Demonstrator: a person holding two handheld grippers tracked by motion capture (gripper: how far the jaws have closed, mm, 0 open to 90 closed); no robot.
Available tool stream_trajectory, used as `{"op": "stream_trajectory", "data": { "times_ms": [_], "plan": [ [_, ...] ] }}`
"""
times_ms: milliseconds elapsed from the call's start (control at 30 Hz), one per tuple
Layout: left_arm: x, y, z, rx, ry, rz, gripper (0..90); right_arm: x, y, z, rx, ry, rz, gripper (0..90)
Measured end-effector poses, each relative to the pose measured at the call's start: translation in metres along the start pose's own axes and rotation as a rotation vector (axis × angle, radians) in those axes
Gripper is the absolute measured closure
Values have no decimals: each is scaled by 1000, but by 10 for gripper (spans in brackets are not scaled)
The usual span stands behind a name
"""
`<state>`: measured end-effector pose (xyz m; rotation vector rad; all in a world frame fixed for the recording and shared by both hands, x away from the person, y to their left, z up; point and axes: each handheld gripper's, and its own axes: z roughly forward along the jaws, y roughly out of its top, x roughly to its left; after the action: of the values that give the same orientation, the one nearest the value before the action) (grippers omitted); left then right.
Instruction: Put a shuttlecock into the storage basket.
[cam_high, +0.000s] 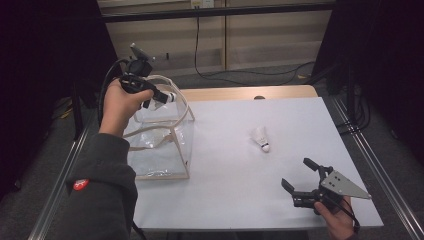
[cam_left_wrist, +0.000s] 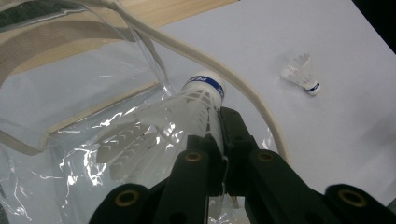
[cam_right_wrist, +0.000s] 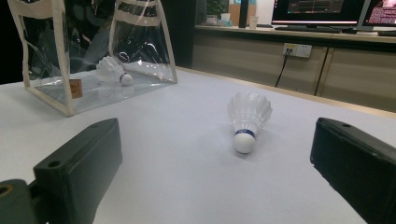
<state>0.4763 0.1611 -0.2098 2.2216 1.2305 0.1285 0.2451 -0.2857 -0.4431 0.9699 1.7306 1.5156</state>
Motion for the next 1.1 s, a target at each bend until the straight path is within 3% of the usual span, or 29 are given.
{"op": "stream_trajectory", "data": {
  "times_ms": [733, 1100],
  "plan": [
    [11, -7, 7, 2, 24, -13, 890, 0, 0, 0, 0, 2, 4, 21],
    [17, -11, 11, 0, 42, -41, 888, 0, 0, 0, 1, 3, 4, 21]
  ]
}}
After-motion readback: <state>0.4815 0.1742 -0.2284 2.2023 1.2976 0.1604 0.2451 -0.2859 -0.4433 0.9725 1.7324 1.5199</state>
